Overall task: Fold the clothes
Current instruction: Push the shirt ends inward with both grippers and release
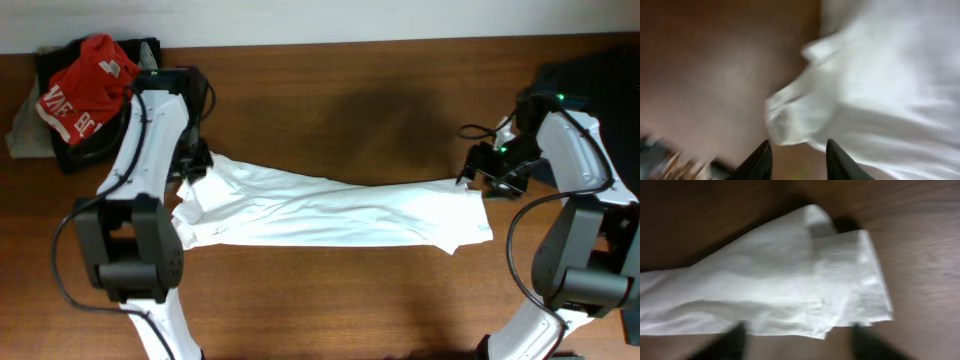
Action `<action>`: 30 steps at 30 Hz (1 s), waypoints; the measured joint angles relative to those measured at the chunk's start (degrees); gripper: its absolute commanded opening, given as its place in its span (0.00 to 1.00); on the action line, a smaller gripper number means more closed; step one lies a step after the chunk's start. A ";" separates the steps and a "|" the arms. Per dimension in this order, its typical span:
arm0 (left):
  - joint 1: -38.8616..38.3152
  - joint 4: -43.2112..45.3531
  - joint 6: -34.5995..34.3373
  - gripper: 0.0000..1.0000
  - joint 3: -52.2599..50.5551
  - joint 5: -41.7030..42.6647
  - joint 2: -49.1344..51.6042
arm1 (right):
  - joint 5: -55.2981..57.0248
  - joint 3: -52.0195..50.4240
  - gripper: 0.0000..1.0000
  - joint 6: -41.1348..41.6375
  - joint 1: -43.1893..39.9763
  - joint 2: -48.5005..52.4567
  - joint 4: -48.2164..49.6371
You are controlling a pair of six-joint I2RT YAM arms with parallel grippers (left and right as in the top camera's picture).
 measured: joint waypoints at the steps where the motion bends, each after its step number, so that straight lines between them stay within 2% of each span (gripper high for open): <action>1: -0.26 1.09 1.64 0.31 0.07 2.29 -0.48 | -0.24 0.00 0.22 -0.72 0.79 0.00 0.00; 3: -1.27 3.28 5.27 0.11 -0.22 7.89 -0.74 | -0.57 -0.02 0.18 -1.03 3.34 0.00 0.13; 5: -2.32 6.01 7.89 0.01 -2.64 11.69 -0.74 | -0.50 -0.57 0.16 -1.38 5.86 0.00 0.90; 6: -2.75 6.71 8.15 0.01 -3.76 12.87 -0.74 | -0.48 -1.07 0.15 -1.44 6.88 0.00 1.29; 7: -3.32 8.31 9.16 0.01 -5.90 14.12 -0.74 | -0.42 -2.27 0.07 -1.31 8.33 0.00 2.23; 8: -3.91 9.62 9.77 0.01 -8.92 15.52 -0.63 | -0.35 -2.86 0.04 -1.07 8.94 0.00 2.54; 13: -3.67 19.06 10.43 0.01 -19.71 17.29 -0.59 | 0.17 -8.07 0.04 -0.66 9.44 -0.15 8.00; 17: -1.55 23.63 10.43 0.01 -24.24 17.75 -0.57 | 0.22 -12.57 0.04 -0.63 9.44 -0.17 10.88; 21: 0.94 25.59 10.36 0.01 -25.46 20.17 -0.96 | 0.35 -18.25 0.04 1.09 9.44 -0.20 18.25; 30: 7.67 25.53 8.61 0.01 -25.99 22.47 -1.18 | 2.86 -19.26 0.04 5.07 5.62 -0.63 17.77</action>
